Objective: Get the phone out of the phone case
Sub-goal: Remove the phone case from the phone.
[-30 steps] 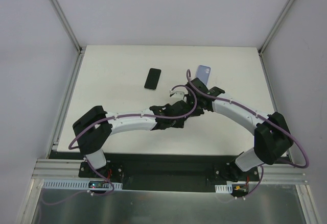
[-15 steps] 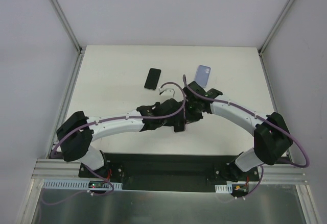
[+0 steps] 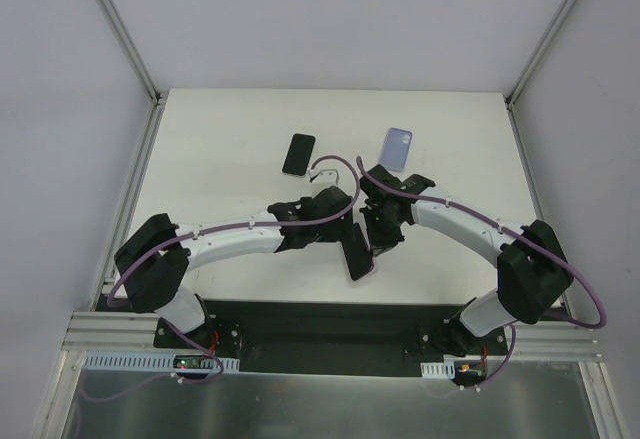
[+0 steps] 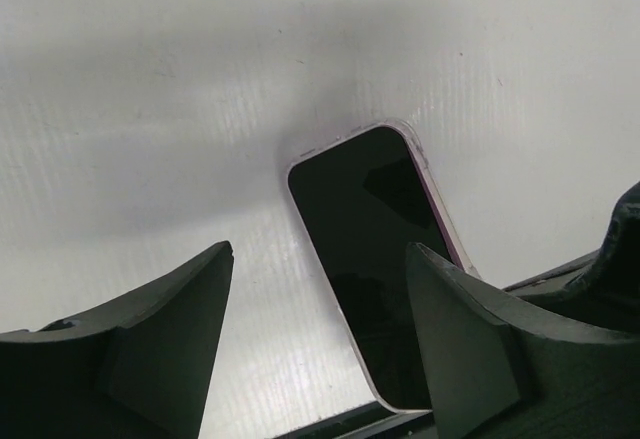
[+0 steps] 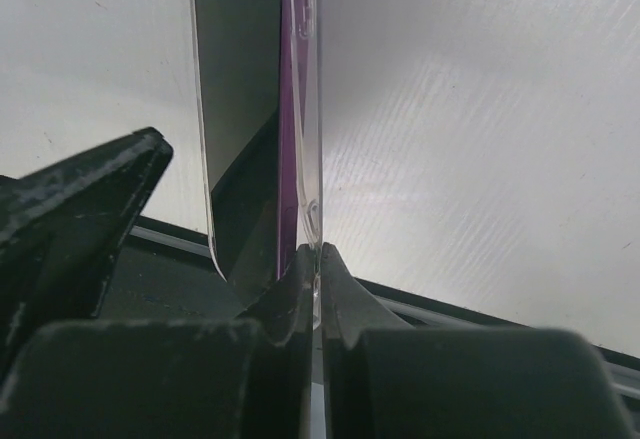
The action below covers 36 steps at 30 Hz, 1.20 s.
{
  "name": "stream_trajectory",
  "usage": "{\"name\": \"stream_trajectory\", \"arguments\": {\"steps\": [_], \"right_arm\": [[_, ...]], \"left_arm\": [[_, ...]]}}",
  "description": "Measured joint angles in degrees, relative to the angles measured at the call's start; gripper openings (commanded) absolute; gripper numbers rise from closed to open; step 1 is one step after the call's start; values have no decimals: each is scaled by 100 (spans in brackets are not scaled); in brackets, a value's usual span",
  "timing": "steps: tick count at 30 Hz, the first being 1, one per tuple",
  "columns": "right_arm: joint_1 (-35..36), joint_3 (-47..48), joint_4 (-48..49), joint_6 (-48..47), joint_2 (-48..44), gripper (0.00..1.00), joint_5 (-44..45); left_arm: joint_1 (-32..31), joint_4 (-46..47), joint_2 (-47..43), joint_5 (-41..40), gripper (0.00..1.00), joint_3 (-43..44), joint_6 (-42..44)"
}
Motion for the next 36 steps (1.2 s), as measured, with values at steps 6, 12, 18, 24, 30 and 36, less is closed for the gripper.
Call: {"name": "stream_trajectory", "arguments": {"steps": [6,12,18,24,30,36], "right_arm": [[0,2,-20,87,-59,1,122],[0,2,-37,243,-122,1,284],[0,2,-33,367,-127,1,302],[-48,2,-37,448,-221,1,315],[-120,0,9,544,-286,1,310],[-85,-136,264,632,-284,1,319]], "left_arm": [[393,352,-81,778,55,-627,-470],[977,157,229,1744,51,-957,-732],[813,295,868,2758,50,-411,-782],[824,402,1027,3329,50,-326,-809],[826,721,1034,3600,50,-470,-940],[942,1005,1034,3875,48,-629,-975]]}}
